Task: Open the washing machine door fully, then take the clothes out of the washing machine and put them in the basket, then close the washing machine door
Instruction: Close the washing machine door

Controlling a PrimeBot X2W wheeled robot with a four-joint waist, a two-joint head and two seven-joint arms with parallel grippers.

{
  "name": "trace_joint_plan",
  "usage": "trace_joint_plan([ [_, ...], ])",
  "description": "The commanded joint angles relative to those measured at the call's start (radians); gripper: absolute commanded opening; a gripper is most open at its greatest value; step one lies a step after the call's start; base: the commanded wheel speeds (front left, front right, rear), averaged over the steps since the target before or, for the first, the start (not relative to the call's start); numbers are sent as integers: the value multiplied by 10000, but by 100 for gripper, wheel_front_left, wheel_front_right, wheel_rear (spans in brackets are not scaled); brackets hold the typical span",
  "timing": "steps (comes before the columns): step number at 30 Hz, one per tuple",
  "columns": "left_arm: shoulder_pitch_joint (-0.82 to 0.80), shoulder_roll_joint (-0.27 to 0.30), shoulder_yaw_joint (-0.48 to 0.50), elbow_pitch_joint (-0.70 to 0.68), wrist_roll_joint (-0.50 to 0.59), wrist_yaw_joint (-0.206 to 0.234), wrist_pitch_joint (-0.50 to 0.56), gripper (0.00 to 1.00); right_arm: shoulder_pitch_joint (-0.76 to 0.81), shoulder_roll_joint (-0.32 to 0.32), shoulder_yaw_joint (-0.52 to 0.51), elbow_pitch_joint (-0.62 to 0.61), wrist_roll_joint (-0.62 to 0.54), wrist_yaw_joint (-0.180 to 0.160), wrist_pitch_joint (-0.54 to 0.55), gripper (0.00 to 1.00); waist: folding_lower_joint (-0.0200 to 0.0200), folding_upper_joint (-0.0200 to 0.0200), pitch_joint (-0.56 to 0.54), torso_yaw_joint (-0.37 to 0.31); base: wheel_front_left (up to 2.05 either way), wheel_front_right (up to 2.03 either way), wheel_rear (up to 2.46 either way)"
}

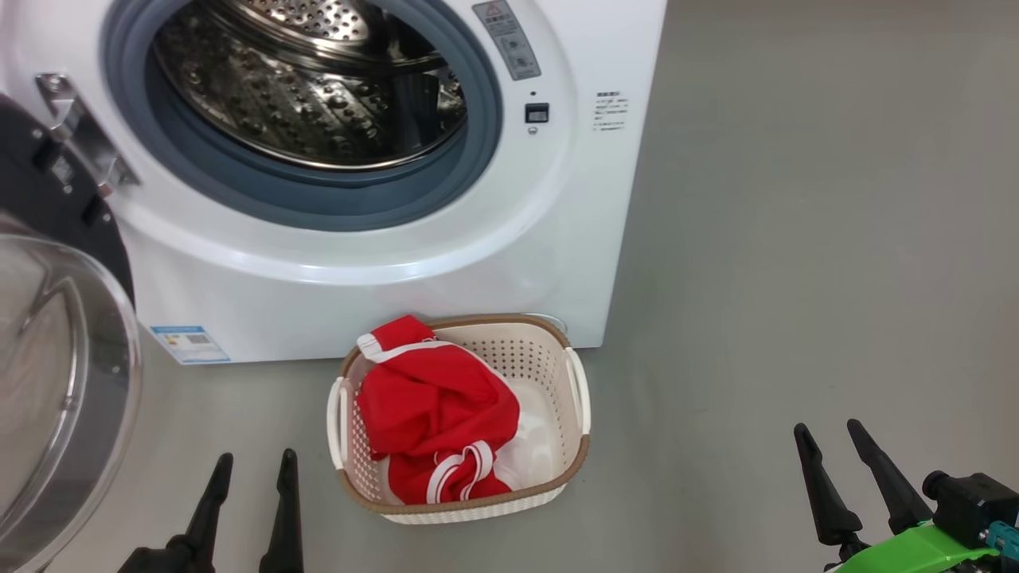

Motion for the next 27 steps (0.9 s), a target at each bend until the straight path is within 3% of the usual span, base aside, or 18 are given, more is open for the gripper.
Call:
trace_joint_plan([
  [1,-150,108,242,-168,-156,126,-51,100,13,-211,178,-242,150,65,-63,100,0,0,4,199,0,0,0],
  [10,-93,108,-110,-24,-574,440,-51,100,8,-339,359,-193,160,65,-63,100,0,0,-107,1185,0,0,0],
  [27,446,108,-737,7,-1098,891,-51,100,7,-475,996,-34,264,65,-63,100,0,0,-510,4009,0,0,0],
])
